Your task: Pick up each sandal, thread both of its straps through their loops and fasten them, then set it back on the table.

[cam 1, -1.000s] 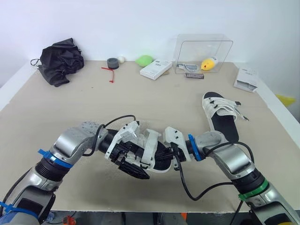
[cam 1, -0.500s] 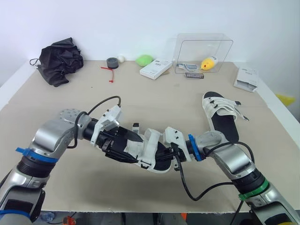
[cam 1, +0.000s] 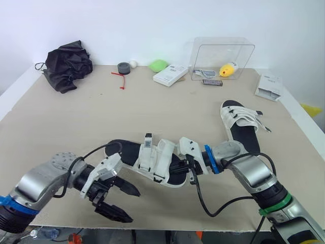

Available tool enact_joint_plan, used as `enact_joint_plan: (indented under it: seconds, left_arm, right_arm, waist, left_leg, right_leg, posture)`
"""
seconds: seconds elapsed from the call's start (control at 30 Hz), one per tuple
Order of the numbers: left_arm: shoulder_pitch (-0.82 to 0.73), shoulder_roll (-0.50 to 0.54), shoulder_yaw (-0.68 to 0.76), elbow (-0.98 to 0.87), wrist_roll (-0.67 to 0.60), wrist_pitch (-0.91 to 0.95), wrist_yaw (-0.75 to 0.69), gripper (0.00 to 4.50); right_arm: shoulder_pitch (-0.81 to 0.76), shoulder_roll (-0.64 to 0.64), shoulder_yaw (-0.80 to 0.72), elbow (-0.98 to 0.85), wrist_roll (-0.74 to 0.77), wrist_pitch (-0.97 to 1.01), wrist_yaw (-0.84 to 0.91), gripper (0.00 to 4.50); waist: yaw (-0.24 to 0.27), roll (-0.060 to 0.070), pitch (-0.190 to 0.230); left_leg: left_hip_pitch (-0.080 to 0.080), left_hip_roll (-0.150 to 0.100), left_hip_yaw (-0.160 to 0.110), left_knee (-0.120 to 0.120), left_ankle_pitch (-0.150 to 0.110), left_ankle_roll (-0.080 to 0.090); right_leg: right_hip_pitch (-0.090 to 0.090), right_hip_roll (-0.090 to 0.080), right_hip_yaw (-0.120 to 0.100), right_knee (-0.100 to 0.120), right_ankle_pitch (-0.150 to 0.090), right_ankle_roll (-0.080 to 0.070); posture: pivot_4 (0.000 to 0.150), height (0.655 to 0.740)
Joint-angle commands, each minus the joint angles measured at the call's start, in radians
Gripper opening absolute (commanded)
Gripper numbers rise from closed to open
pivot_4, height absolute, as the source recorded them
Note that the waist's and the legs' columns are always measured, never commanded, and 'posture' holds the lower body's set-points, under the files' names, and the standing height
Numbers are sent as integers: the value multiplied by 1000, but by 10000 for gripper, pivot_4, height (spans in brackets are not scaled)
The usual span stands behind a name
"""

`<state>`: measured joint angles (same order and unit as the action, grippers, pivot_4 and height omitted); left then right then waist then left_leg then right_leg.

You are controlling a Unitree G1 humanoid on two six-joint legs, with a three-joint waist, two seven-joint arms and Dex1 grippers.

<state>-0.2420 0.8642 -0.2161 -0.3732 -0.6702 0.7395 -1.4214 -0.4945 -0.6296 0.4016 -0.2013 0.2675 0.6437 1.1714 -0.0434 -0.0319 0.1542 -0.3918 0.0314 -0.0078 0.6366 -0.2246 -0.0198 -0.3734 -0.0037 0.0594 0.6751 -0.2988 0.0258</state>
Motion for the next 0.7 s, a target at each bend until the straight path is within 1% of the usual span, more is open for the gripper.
enact_joint_plan:
  seconds: [0.03, 0.27, 0.5, 0.7]
  left_arm:
    - [9, -78, 46, 11, -17, 20, 130, 39461]
    - [24, -132, 45, 33, -16, 54, 224, 39461]
    - [7, -190, 58, 44, -75, 150, 304, 39461]
    - [22, -258, 104, 5, -168, 228, 391, 39461]
  right_arm:
    - [40, -11, 76, 24, -30, 29, 11, 0]
    - [40, -12, 75, 22, -29, 32, 12, 0]
    - [40, -12, 74, 21, -30, 34, 9, 0]
    - [48, -13, 72, 15, -29, 35, 4, 0]
  waist:
    - [0, 0, 0]
    - [-2, 0, 0]
    - [-1, 0, 0]
    - [-1, 0, 0]
  left_leg:
    - [0, 0, 0, 0, 0, 0]
    - [-1, -1, 0, -1, -1, 0]
    - [0, -1, 0, 0, -1, 0]
    - [0, -1, -1, 0, -1, 0]
  right_leg:
    - [0, 0, 0, 0, 0, 0]
    - [0, 0, 0, 0, 1, -2]
    - [0, -1, 0, 0, 1, -1]
    - [0, -1, 0, 0, 1, -1]
  posture:
    - [1500, 7400]
    - [1500, 7400]
    - [1500, 7400]
    - [1500, 7400]
